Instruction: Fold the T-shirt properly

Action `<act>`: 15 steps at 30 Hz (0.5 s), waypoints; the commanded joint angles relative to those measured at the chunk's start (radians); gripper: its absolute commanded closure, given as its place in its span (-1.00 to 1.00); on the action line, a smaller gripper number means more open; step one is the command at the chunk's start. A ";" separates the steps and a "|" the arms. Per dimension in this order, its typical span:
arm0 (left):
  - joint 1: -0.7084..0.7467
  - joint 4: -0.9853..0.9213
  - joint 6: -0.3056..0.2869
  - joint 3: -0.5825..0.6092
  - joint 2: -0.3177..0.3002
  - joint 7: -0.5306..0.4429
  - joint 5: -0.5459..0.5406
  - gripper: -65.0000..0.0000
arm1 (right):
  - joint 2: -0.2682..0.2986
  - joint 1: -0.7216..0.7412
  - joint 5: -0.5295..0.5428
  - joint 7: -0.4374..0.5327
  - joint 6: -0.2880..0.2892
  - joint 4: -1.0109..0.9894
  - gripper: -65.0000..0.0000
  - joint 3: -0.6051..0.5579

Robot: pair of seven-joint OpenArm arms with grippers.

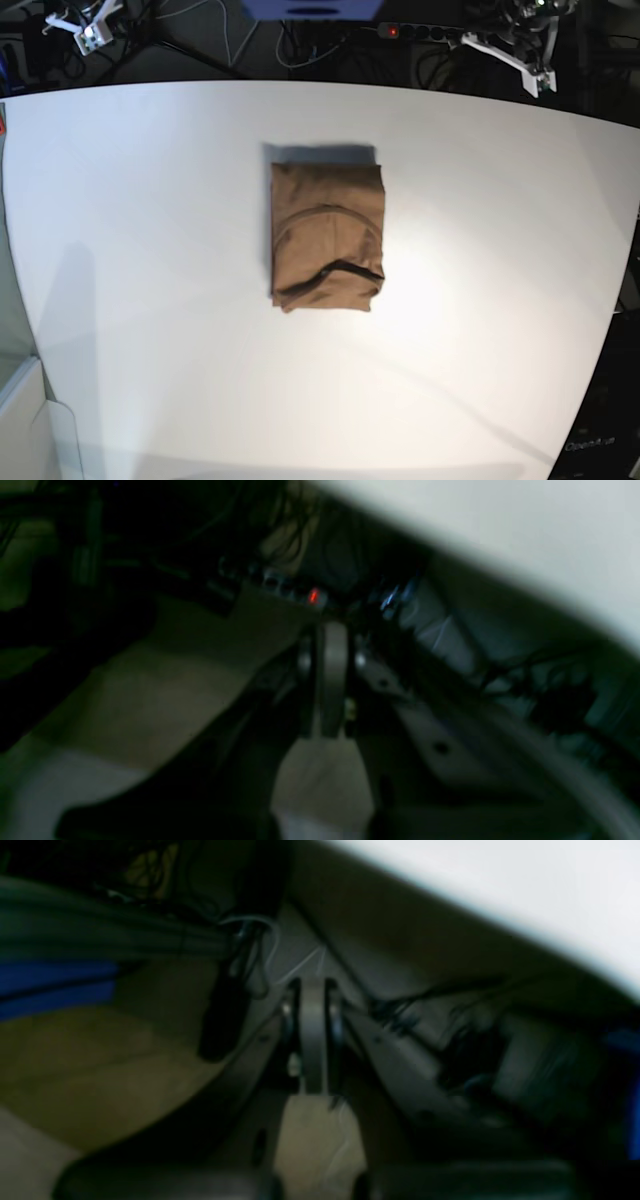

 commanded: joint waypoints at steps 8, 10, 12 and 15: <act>-0.023 -0.411 0.000 0.157 -0.050 -0.270 0.060 0.93 | -0.048 0.119 -0.108 0.205 0.001 -0.475 1.00 -0.051; -0.066 -0.566 0.000 0.226 -0.053 -0.356 0.086 0.93 | -0.061 0.179 -0.160 0.277 0.001 -0.638 1.00 -0.049; -0.122 -0.730 0.000 0.288 -0.047 -0.465 0.107 0.93 | -0.062 0.251 -0.208 0.349 0.001 -0.824 1.00 -0.049; -0.218 -0.985 0.000 0.403 -0.042 -0.608 0.104 0.93 | -0.053 0.382 -0.229 0.466 0.001 -1.123 1.00 -0.032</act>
